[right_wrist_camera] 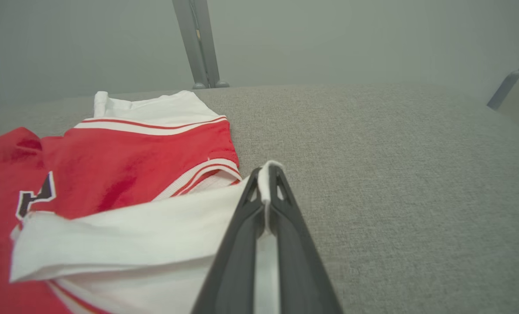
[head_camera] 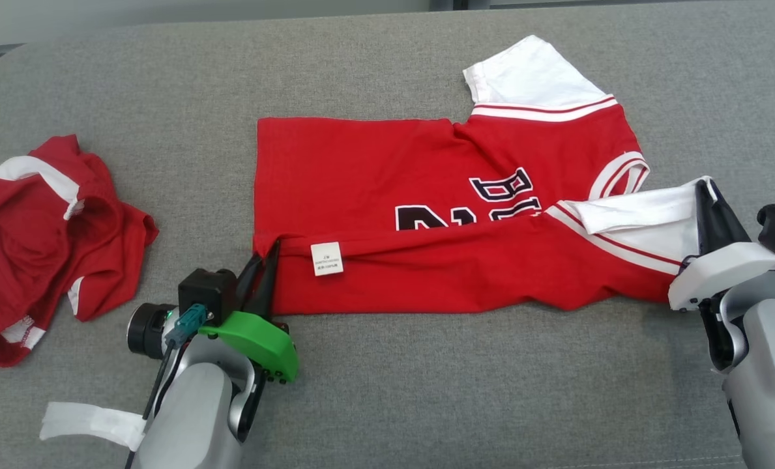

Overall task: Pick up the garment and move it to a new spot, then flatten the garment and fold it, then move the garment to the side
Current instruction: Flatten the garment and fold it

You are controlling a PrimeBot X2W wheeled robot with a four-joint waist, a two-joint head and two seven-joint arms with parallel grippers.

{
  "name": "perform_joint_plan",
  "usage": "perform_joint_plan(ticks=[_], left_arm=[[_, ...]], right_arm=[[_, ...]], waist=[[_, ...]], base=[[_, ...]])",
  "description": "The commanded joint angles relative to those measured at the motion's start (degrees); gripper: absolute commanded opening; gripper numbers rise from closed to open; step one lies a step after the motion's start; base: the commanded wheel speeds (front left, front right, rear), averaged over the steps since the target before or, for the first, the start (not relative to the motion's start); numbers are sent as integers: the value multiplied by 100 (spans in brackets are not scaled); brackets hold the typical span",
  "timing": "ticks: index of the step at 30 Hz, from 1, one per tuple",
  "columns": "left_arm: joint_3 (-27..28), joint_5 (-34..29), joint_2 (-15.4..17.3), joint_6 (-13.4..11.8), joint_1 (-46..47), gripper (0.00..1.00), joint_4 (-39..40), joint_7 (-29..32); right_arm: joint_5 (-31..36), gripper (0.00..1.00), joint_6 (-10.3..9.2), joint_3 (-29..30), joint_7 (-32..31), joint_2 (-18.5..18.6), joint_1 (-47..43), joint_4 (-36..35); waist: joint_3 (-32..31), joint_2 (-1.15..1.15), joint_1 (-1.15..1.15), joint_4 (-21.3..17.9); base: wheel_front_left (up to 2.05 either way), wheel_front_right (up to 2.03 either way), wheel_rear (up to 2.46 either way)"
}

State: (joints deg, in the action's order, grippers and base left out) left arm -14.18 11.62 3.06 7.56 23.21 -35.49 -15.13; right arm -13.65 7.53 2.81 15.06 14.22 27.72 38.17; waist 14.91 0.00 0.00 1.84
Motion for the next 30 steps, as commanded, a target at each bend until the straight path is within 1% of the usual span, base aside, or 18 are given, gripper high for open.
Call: perform_joint_plan(ticks=[1,2,3,4,5,6,11,17,24,30], left_arm=[[-75,81,1,-15,130,5,40,0],[-130,86,3,-15,151,31,67,0],[-141,101,10,-15,155,45,81,0],[-125,114,12,-15,154,54,90,0],[-112,112,9,-15,154,70,87,0],[-97,92,7,-15,155,100,88,0],[204,-73,2,-49,-13,100,197,0],[469,-149,-6,-70,-409,100,482,0],[522,-10,-9,-95,-790,100,695,0],[458,56,-7,-104,-848,100,763,0]], right_arm=[[-8,15,-9,-34,14,-10,122,28],[5,45,-9,-68,14,-2,150,34],[30,100,-9,-108,14,-11,169,54],[30,100,-9,-131,14,-40,189,83],[22,100,-9,-143,13,-65,215,102],[13,100,-9,-154,14,-79,259,125],[-17,100,-9,-43,14,-59,258,165],[-122,100,-9,174,13,-64,-323,-144],[-327,100,-9,140,13,-122,-973,-243],[-473,100,-9,69,13,-193,-1086,-162]], waist=[[32,0,0,-10],[47,0,0,-15],[60,0,0,-20],[70,0,0,-27],[79,0,0,-32],[89,0,0,-37],[47,0,0,-4],[-120,0,0,5],[-174,0,0,-55],[-92,0,0,-74]], base=[[0,0,0],[0,0,0],[0,0,0],[0,0,0],[0,0,0],[0,0,0],[0,0,0],[0,0,0],[0,0,0],[0,0,0]])
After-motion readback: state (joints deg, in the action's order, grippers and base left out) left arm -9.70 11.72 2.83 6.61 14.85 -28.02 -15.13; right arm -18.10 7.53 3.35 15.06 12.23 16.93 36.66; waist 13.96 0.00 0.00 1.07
